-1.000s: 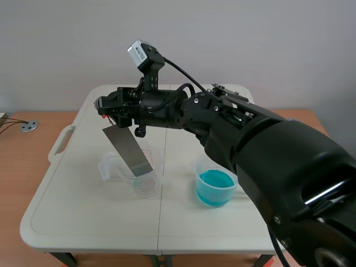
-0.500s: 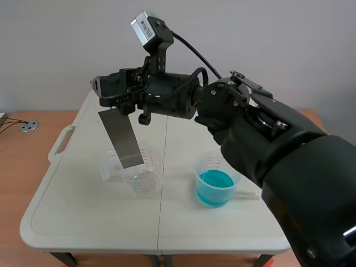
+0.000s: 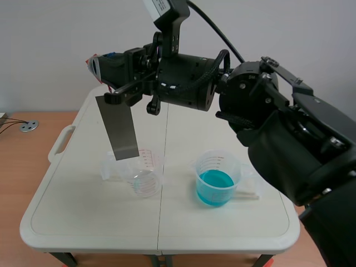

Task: Hold the metal plate by the orange handle, dip it into the blue solution, take it out and point at it, then put the plate back in the beaker on the left.
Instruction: 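Move the plate over the blue solution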

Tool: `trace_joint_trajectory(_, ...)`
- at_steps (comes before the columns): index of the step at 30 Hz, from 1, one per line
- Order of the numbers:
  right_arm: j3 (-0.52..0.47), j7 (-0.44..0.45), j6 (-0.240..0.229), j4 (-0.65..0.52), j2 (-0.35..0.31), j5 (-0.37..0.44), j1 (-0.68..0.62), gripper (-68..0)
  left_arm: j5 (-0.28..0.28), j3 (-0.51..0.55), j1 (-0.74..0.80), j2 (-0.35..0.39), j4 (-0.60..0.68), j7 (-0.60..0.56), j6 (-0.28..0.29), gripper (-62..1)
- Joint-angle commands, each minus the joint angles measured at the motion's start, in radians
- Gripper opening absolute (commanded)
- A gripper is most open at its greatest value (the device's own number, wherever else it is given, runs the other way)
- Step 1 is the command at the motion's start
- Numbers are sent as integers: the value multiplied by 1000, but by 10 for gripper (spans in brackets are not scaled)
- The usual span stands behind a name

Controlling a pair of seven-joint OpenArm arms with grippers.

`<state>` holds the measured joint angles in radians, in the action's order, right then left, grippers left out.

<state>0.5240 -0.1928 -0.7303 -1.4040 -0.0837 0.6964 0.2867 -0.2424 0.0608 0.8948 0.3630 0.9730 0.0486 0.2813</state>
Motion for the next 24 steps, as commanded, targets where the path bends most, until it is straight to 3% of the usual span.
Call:
trace_joint_trajectory(1, -24, 14, -15, -54, -11, 14, 6, -664, 0, 5, 13, 1, 10, -6, 1, -551)
trace_joint_trajectory(13, -125, -4, -15, -333, -129, 15, -77, -664, 0, 26, 13, 48, 56, -6, -2, -551)
trace_joint_trajectory(24, -267, -3, -15, -429, -262, 101, -178, -664, 0, 254, 25, 149, 254, -6, -6, -551)
